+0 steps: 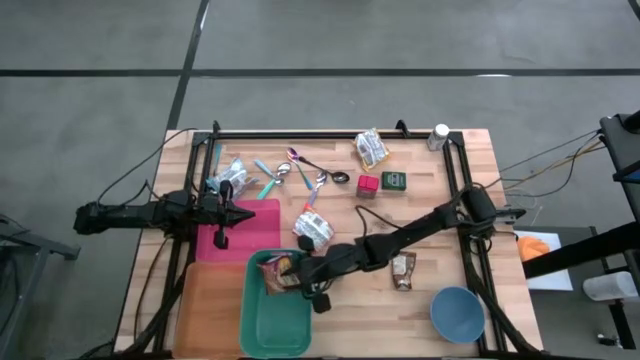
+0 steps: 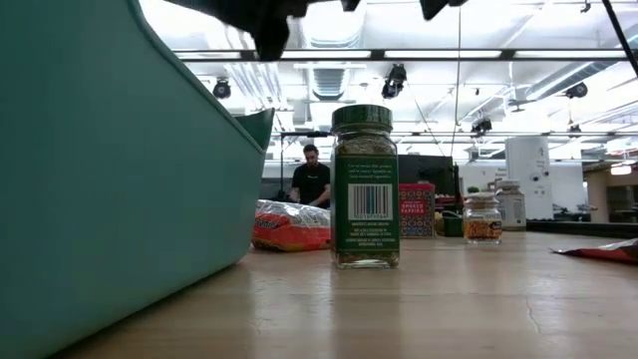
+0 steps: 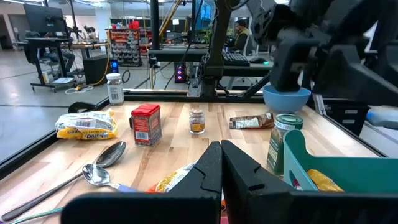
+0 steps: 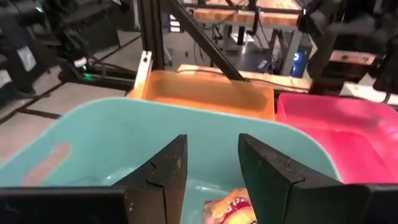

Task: Pick & Place Food Item
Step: Put the orange noodle pack into the green bin

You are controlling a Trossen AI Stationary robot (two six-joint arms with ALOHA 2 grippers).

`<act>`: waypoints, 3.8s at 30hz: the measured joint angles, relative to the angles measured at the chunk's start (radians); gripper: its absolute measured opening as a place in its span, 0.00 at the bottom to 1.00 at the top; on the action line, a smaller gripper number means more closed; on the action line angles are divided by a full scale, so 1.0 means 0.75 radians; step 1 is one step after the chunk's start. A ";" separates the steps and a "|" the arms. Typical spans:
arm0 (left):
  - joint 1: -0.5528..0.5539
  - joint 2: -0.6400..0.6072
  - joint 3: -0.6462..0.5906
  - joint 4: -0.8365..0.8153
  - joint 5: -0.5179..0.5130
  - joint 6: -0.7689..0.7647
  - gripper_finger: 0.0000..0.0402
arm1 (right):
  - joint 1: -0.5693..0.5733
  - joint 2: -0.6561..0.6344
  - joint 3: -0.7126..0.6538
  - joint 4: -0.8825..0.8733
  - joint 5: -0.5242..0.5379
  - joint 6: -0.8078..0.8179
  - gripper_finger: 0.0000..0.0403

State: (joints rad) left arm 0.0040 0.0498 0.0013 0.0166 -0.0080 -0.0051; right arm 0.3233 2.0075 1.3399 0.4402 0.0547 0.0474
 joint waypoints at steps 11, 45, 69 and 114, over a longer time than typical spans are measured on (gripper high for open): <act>0.000 0.001 0.000 0.000 0.000 0.000 0.00 | -0.001 -0.318 -0.248 -0.008 0.001 -0.086 0.35; 0.000 0.001 0.000 0.000 0.000 0.000 0.00 | -0.002 -2.130 -1.607 -0.005 0.011 -0.204 0.35; 0.000 0.000 0.000 0.000 0.000 0.000 0.00 | -0.001 -2.178 -1.375 -0.443 0.031 0.092 0.35; 0.000 0.001 0.001 0.006 -0.003 -0.250 0.00 | -0.001 -2.174 -1.380 -0.443 0.032 0.086 0.35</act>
State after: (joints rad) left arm 0.0037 0.0502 0.0018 0.0209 -0.0103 -0.1925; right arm 0.3225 0.3767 0.3046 0.1081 0.0784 0.1120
